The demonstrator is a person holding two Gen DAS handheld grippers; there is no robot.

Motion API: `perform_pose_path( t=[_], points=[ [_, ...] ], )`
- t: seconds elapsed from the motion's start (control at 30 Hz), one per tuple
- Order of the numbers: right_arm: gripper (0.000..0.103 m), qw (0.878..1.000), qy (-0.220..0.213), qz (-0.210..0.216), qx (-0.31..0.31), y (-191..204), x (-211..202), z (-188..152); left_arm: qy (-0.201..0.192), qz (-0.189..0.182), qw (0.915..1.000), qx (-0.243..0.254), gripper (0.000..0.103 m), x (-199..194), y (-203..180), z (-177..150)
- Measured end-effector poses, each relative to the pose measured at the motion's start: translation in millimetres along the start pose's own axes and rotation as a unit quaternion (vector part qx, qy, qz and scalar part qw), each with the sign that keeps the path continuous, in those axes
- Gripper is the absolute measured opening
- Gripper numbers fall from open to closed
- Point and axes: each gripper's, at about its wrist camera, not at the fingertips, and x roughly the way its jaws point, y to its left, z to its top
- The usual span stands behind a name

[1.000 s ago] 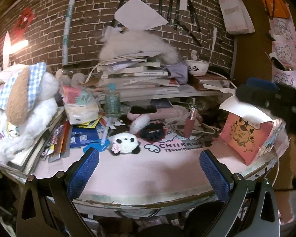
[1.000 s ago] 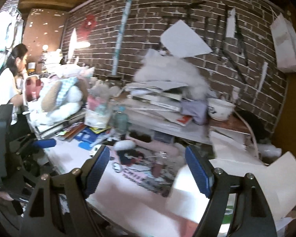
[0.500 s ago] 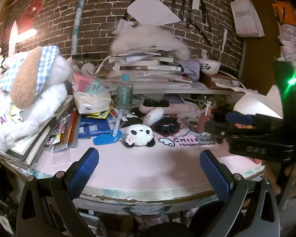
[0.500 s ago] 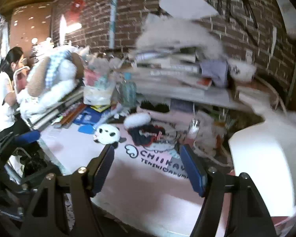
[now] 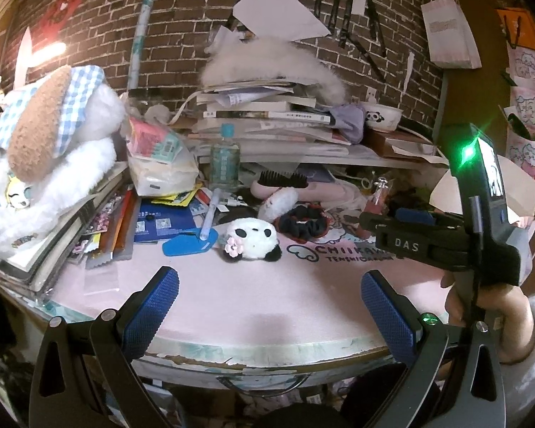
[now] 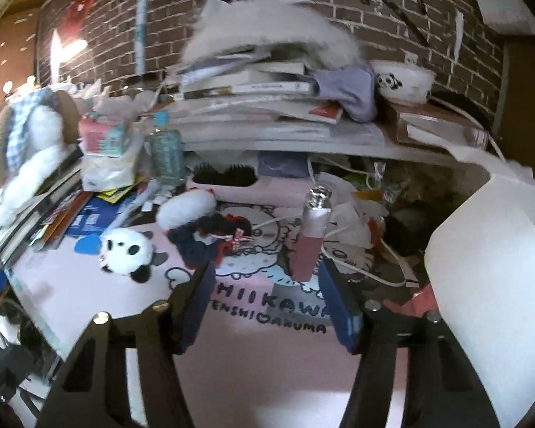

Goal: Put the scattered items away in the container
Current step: 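Move the right gripper to the pink perfume bottle and close on it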

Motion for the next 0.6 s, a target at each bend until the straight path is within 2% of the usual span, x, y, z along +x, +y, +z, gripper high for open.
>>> perform_pose_path(
  t=[0.1,0.6],
  points=[
    [0.055,1.000,0.004,-0.015,-0.001,-1,7,-1,0.002,-0.002,1.0000,0.000,0.102,4,0,-1],
    [0.055,0.999,0.036,-0.016,0.035,-14,37,7,0.005,-0.006,1.0000,0.000,0.102,8,-1,-4]
  ],
)
